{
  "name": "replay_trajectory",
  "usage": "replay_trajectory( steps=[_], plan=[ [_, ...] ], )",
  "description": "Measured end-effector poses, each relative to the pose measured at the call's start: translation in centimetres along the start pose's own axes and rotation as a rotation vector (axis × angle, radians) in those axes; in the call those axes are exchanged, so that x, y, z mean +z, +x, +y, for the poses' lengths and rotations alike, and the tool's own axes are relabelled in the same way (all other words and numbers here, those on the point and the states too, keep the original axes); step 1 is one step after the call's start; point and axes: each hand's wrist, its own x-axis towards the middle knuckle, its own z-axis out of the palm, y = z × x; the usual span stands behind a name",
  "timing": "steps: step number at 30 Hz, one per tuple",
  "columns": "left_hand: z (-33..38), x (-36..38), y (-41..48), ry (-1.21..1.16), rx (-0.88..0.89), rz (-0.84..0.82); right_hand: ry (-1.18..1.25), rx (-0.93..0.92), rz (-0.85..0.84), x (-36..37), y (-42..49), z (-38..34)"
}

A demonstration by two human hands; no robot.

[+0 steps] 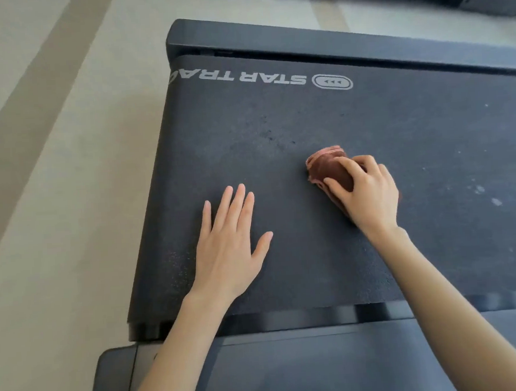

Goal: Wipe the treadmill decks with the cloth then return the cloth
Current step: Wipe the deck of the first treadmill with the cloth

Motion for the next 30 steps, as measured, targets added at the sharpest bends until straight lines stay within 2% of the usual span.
replay_trajectory(
  steps=[2, 4, 6, 8, 10, 12, 14, 16, 18, 22, 24, 26, 28, 30],
  plan=[
    [1.1, 0.4, 0.8, 0.005, 0.04, -0.004, -0.004, -0.006, 0.044, -0.5, -3.2, -0.7],
    [2.1, 0.8, 1.4, -0.002, 0.09, 0.0, 0.021, -0.162, 0.057, -1.7, -7.0, -0.5],
    [3.3, 1.5, 1.8, -0.003, 0.151, -0.015, 0.039, -0.316, 0.0, -3.3, -9.7, 2.0],
    [4.8, 2.3, 2.1, -0.004, 0.211, -0.035, -0.014, -0.319, -0.009, -4.7, -10.7, 6.1],
    [6.1, 2.8, 2.2, 0.021, 0.244, -0.062, -0.12, -0.165, 0.021, -6.1, -10.3, 10.2],
    [6.6, 3.1, 2.3, 0.06, 0.258, -0.068, -0.206, 0.116, 0.03, -6.6, -9.0, 13.3],
    [6.6, 3.3, 2.3, 0.072, 0.266, -0.058, -0.206, 0.461, 0.021, -6.4, -7.4, 14.2],
    [6.5, 3.3, 2.3, 0.076, 0.273, -0.057, -0.206, 0.629, 0.023, -5.6, -6.4, 12.8],
    [6.5, 3.3, 2.3, 0.082, 0.277, -0.054, -0.198, 0.551, 0.009, -4.9, -6.9, 9.3],
    [6.3, 3.4, 2.2, 0.089, 0.291, -0.031, -0.102, 0.189, 0.054, -4.5, -10.7, 2.2],
    [6.2, 3.5, 2.3, 0.078, 0.304, -0.018, -0.063, -0.018, 0.018, -4.9, -12.4, 1.7],
    [6.2, 3.6, 2.3, 0.065, 0.304, -0.006, -0.078, -0.122, -0.026, -5.7, -12.5, 3.9],
    [6.3, 3.5, 2.2, 0.063, 0.305, -0.004, -0.164, -0.036, -0.056, -6.6, -11.5, 7.7],
    [6.4, 3.5, 2.2, 0.052, 0.311, -0.003, -0.255, 0.266, -0.098, -7.6, -10.2, 11.8]
  ],
)
